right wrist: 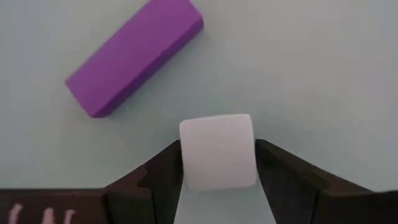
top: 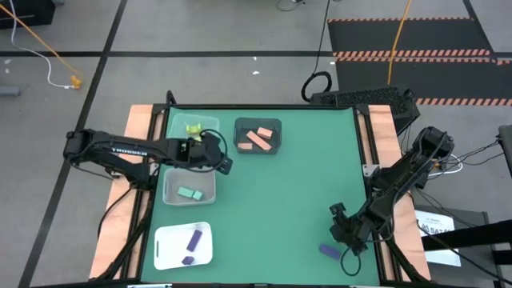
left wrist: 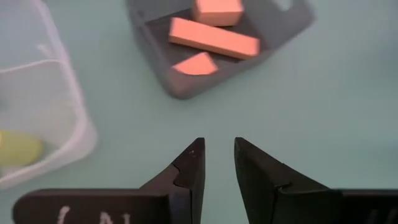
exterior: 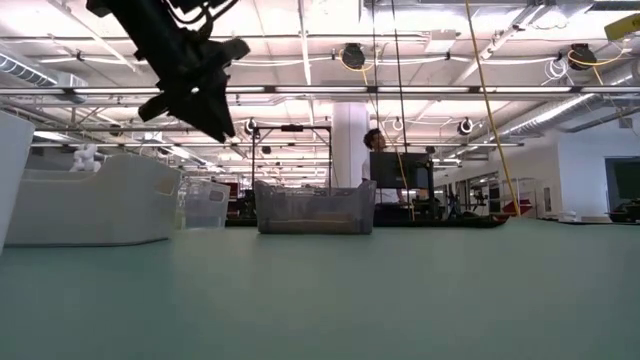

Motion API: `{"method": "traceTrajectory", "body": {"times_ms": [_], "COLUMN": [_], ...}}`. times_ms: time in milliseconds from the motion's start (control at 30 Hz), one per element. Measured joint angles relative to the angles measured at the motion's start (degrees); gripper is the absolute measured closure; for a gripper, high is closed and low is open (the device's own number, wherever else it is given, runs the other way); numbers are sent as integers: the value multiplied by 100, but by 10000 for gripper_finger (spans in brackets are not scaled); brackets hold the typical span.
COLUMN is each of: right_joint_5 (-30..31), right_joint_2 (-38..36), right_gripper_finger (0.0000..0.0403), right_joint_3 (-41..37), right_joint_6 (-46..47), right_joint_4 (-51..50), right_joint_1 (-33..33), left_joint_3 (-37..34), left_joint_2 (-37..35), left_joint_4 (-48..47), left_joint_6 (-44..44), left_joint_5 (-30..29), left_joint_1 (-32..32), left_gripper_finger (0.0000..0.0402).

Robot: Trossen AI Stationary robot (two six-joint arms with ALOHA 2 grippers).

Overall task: Sort & place blocks by color
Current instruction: Put the blue block into the dark white bin

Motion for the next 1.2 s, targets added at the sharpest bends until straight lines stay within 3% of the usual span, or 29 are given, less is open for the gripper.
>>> {"method": "traceTrajectory", "body": {"times_ms": [133,300,500,600,700,833,933,1067,1200], "right_joint_5": [36,37,80,890,2227,3980,4612,4298,3799], "right_joint_2": [135,82,-52,-233,-474,-761,-808,-732,-604], "right_gripper_finger": [225,287,290,290,290,290,290,290,290], "right_joint_3": [9,3,-3,-8,-8,-8,-8,-3,1], "right_joint_6": [288,708,1567,2082,2253,1427,72,-1796,-2876], "right_joint_4": [151,308,374,565,1128,2348,3643,5578,6721], "right_joint_1": [0,-4,-153,-322,-527,-858,-1195,-1737,-2168], "left_joint_3": [-2,0,0,2,2,2,2,4,4], "left_joint_2": [0,0,0,0,0,0,50,272,538], "left_joint_4": [457,1336,2418,2821,3097,3436,3848,4844,5745], "left_joint_6": [-153,-177,-193,-200,-252,-317,-450,-433,-258], "left_joint_5": [1,51,63,60,59,59,341,1070,1506], "left_joint_1": [-299,-685,-996,-1061,-1101,-1185,-1270,-1400,-1513], "left_gripper_finger": [316,316,316,316,316,315,315,315,315]}}
